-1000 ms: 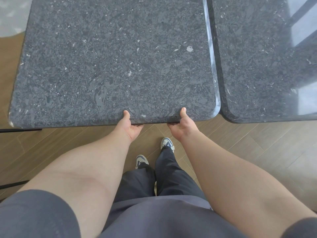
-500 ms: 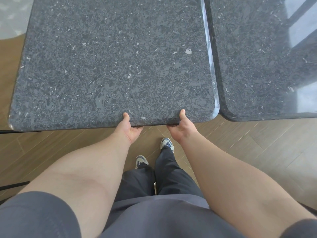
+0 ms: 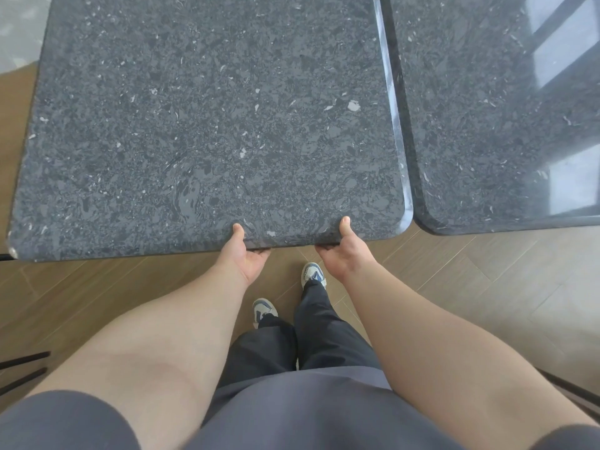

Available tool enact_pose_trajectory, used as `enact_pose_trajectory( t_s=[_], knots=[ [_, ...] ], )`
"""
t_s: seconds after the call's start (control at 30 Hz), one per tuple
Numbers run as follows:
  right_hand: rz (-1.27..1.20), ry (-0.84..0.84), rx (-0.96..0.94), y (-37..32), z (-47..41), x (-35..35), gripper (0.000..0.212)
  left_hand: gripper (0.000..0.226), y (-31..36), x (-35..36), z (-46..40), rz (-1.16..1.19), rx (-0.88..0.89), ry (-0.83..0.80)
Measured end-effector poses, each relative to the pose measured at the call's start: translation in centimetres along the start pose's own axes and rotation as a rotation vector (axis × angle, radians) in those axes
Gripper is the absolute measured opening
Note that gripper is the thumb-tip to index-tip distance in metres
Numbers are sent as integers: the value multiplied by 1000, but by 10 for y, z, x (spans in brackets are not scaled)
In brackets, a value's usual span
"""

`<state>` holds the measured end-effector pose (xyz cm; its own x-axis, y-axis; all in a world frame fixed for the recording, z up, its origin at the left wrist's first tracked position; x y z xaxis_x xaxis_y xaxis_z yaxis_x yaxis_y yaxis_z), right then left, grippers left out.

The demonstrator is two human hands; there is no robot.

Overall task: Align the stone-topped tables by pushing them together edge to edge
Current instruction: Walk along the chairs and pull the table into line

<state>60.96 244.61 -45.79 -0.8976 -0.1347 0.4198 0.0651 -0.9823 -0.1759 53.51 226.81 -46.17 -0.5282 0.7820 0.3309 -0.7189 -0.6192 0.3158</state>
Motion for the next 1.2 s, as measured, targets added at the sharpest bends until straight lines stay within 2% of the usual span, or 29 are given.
enact_pose_trajectory(
  t_s=[0.2,0.4,0.67,0.73,0.8,0.93,1.0,1.2],
  knots=[
    [-28,-12,27,1,0,0,60,42,3,-4,2,60,-29,-14],
    [-55,-16,19,3,6,5,54,44,7,-6,8,58,-84,-7],
    [43,45,76,-6,23,15,44,46,18,-3,17,-24,-203,56],
    [107,46,101,-11,31,14,47,41,24,-1,22,-52,-255,45],
    [163,42,115,-15,40,13,54,37,32,2,29,-135,-305,29],
    [257,22,147,-27,58,11,53,39,49,13,47,-319,-363,-24],
    [307,22,151,-34,66,10,53,33,55,23,57,-399,-383,-57],
    [430,-23,24,-60,82,19,43,26,73,80,71,-588,-220,-227]
  ],
)
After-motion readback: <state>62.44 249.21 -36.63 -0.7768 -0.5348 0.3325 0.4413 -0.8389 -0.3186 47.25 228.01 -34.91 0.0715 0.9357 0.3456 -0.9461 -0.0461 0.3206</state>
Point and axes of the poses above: each hand's wrist, its own z-axis away from the middle knuckle, its own x-axis out of the palm, y = z × x, the point moved 2 cm from there along -z, towards the middle knuckle, and after that the axes turned 4 degrees about -y, right-handed, at the moved point
